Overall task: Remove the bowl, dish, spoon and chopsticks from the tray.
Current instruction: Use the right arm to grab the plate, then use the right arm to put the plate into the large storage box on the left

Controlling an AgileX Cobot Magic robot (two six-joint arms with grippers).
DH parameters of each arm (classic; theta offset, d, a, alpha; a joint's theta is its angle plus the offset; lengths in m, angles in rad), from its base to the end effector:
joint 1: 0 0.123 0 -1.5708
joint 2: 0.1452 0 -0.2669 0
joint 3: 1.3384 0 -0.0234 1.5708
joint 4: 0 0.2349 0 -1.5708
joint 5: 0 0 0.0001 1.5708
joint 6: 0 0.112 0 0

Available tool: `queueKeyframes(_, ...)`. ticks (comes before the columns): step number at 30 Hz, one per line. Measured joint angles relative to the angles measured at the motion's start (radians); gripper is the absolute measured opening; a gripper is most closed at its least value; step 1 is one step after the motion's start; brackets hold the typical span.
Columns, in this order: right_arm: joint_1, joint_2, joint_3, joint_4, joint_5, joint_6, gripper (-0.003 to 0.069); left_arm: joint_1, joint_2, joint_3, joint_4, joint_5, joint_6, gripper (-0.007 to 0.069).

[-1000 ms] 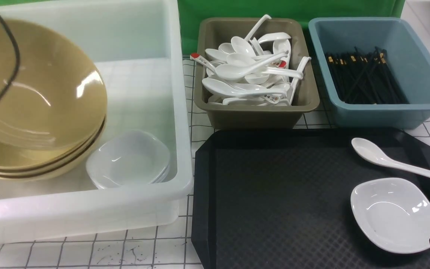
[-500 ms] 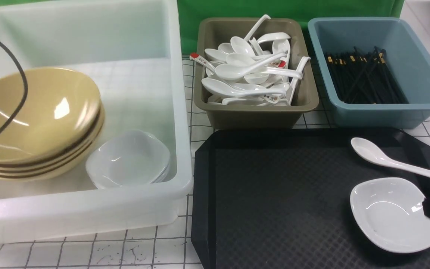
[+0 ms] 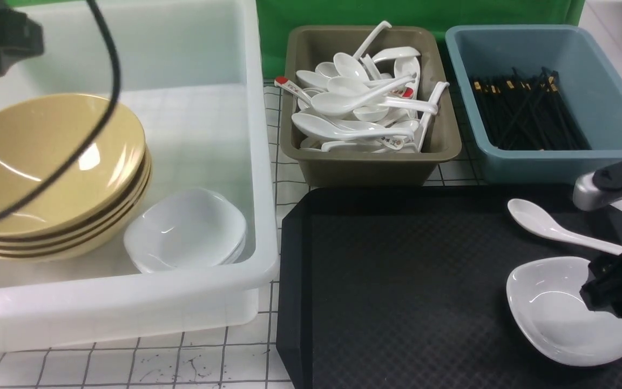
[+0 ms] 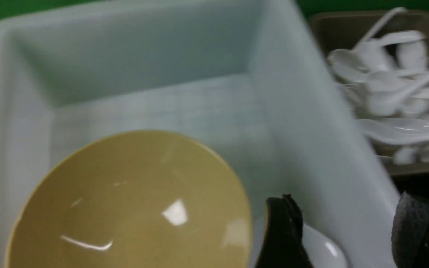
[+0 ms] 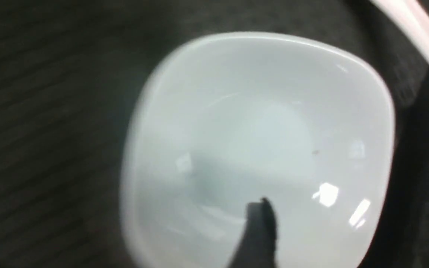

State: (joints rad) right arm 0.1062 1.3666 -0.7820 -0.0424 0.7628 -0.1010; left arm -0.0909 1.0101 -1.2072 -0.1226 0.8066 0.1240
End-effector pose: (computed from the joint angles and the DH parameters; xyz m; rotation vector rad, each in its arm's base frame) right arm 0.2351 0.0218 0.1913 -0.3294 2.8114 -0.0471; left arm 0.2063 -0.0287 0.4002 0.1891 2.0809 -0.1239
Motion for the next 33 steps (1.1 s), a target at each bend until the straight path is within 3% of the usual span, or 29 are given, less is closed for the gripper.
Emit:
queueKeyframes(5,-0.044,0.129,-0.004,0.027,-0.053,0.000,0.0582,-0.086,-0.120,0.000,0.070,0.092,0.003,0.0302)
queueKeyframes(11,-0.044,0.206,-0.004,0.079,-0.090,-0.002,0.0402,-0.090,-0.229,0.000,0.252,0.151,-0.098,0.0299)
queueKeyframes(12,-0.045,0.209,-0.004,0.101,-0.091,-0.014,0.0309,-0.091,-0.265,0.000,0.314,0.158,-0.144,0.0299)
queueKeyframes(14,-0.045,0.200,-0.005,0.132,-0.092,-0.031,0.0214,-0.091,-0.308,0.005,0.392,0.166,-0.202,0.0299)
queueKeyframes(21,-0.037,0.050,-0.034,0.290,-0.041,-0.146,0.0087,-0.091,-0.448,0.145,0.579,0.173,-0.394,0.0299)
queueKeyframes(25,0.060,-0.078,-0.133,0.454,-0.022,-0.245,0.0078,-0.091,-0.566,0.329,0.628,0.099,-0.519,0.0259)
queueKeyframes(27,0.174,-0.100,-0.233,0.514,-0.067,-0.255,0.0078,-0.091,-0.621,0.412,0.650,0.032,-0.560,0.0205)
queueKeyframes(30,0.342,-0.027,-0.409,0.540,-0.108,-0.252,0.0078,-0.091,-0.714,0.571,0.664,-0.088,-0.592,0.0050)
queueKeyframes(33,0.457,0.138,-0.586,0.531,-0.111,-0.247,0.0078,-0.091,-0.746,0.665,0.666,-0.152,-0.595,0.0001)
